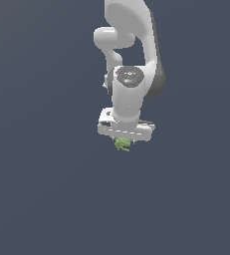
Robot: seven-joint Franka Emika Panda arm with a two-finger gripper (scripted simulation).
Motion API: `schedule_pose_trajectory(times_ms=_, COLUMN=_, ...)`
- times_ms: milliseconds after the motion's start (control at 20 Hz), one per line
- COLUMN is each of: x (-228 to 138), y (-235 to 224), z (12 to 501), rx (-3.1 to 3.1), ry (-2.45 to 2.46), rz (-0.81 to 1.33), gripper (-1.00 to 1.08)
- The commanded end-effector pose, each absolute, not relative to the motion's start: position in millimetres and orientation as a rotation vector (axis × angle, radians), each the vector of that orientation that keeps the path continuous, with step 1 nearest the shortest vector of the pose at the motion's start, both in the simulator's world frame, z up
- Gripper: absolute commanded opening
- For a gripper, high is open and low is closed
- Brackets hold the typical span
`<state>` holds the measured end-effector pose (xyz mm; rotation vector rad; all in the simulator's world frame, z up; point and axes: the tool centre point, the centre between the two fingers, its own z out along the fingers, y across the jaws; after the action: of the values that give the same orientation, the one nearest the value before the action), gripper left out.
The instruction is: Pick up the object and move it to a goal position.
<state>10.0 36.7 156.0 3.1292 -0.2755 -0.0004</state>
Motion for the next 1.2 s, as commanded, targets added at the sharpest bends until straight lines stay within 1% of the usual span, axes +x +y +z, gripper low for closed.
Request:
schedule_pose_trajectory(times_ms=0, x=-1, y=56, z=180, rx=3.129, ry=-0.275, rz=0.000, gripper=-1.00)
schedule_pose_trajectory(times_ms=700, x=-51, y=156, z=305, rx=3.127, ry=-0.275, rz=0.001, gripper=-1.00)
schedule_pose_trajectory(times_ms=900, x=-59, y=176, z=330, rx=3.128, ry=-0.275, rz=0.001, gripper=-1.00)
schedule_pose_trajectory(times_ms=1150, x=-64, y=190, z=347, rx=3.129, ry=-0.276, rz=0.000, gripper=-1.00)
